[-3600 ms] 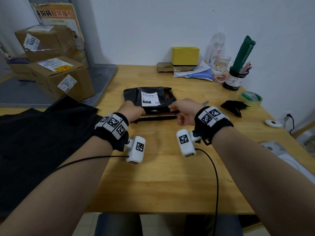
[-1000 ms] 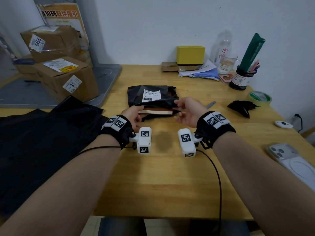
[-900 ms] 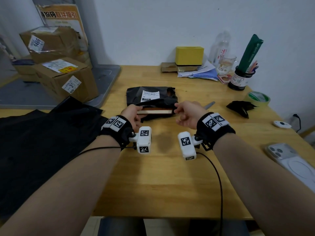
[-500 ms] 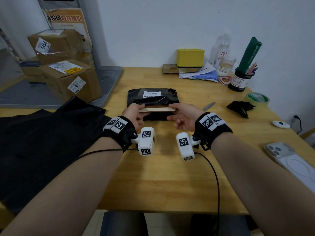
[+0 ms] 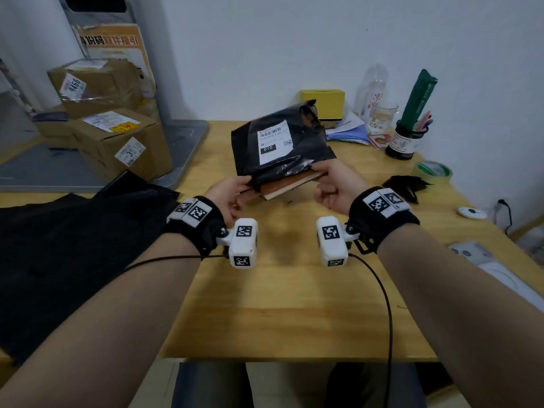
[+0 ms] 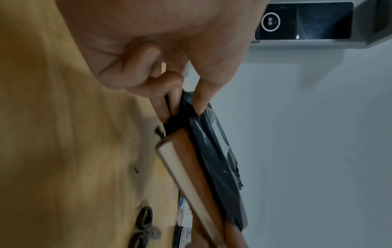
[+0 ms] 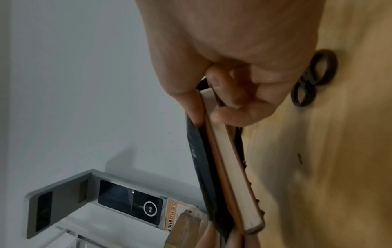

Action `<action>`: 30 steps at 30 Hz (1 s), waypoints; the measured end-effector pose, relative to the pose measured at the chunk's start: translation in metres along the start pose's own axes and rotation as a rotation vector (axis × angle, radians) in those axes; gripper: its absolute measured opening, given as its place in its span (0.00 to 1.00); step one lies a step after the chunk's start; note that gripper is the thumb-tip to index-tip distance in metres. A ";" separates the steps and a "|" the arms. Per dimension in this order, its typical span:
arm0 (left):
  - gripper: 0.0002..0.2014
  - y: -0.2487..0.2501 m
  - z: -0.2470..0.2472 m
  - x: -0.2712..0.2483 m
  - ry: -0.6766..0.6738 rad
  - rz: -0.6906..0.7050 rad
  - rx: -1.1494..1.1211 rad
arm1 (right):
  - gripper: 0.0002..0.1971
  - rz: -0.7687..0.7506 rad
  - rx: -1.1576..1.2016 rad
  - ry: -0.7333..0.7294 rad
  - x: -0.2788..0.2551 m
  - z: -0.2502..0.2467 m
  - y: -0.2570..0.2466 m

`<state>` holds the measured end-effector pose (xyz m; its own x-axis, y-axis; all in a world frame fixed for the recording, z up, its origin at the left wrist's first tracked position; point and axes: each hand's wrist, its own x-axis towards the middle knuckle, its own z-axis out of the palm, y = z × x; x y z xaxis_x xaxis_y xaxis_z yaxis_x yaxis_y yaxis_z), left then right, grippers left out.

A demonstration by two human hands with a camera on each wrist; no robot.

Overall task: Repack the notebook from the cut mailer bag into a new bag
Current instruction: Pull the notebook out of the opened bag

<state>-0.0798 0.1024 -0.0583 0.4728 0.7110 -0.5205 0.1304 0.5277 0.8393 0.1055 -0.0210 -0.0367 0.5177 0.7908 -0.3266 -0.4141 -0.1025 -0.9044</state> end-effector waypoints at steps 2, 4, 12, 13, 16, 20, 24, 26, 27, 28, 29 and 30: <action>0.12 0.005 -0.002 -0.001 0.030 0.000 0.013 | 0.05 -0.011 -0.045 0.021 -0.003 -0.008 0.000; 0.09 0.005 -0.001 -0.002 0.064 -0.005 0.036 | 0.06 -0.013 -0.073 0.035 -0.005 -0.014 0.003; 0.11 0.005 0.005 0.004 0.113 -0.002 -0.011 | 0.09 -0.025 -0.118 0.075 -0.008 -0.024 0.009; 0.12 0.005 0.002 0.007 0.138 0.004 -0.030 | 0.09 -0.031 -0.126 0.084 -0.009 -0.025 0.008; 0.11 0.010 -0.003 0.014 0.193 0.027 -0.089 | 0.09 -0.039 -0.117 0.095 -0.011 -0.032 0.003; 0.14 0.016 -0.001 0.011 0.181 0.070 -0.137 | 0.09 -0.045 -0.028 0.119 -0.009 -0.048 0.000; 0.19 0.022 0.005 0.015 0.197 0.142 -0.109 | 0.10 -0.060 0.044 0.140 -0.011 -0.055 -0.001; 0.20 0.025 0.007 0.018 0.195 0.157 -0.091 | 0.10 -0.072 0.077 0.142 -0.012 -0.059 -0.001; 0.21 0.026 0.006 0.020 0.192 0.152 -0.074 | 0.11 -0.074 0.086 0.145 -0.012 -0.061 -0.002; 0.20 0.027 0.005 0.024 0.185 0.147 -0.061 | 0.11 -0.077 0.089 0.149 -0.013 -0.062 -0.002; 0.17 0.027 0.005 0.029 0.181 0.143 -0.043 | 0.10 -0.081 0.094 0.156 -0.013 -0.064 -0.002; 0.12 0.026 0.004 0.033 0.189 0.129 -0.020 | 0.10 -0.087 0.099 0.162 -0.014 -0.066 -0.001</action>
<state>-0.0573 0.1379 -0.0527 0.3122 0.8468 -0.4307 0.0614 0.4345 0.8986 0.1482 -0.0715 -0.0491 0.6649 0.6859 -0.2958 -0.4304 0.0282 -0.9022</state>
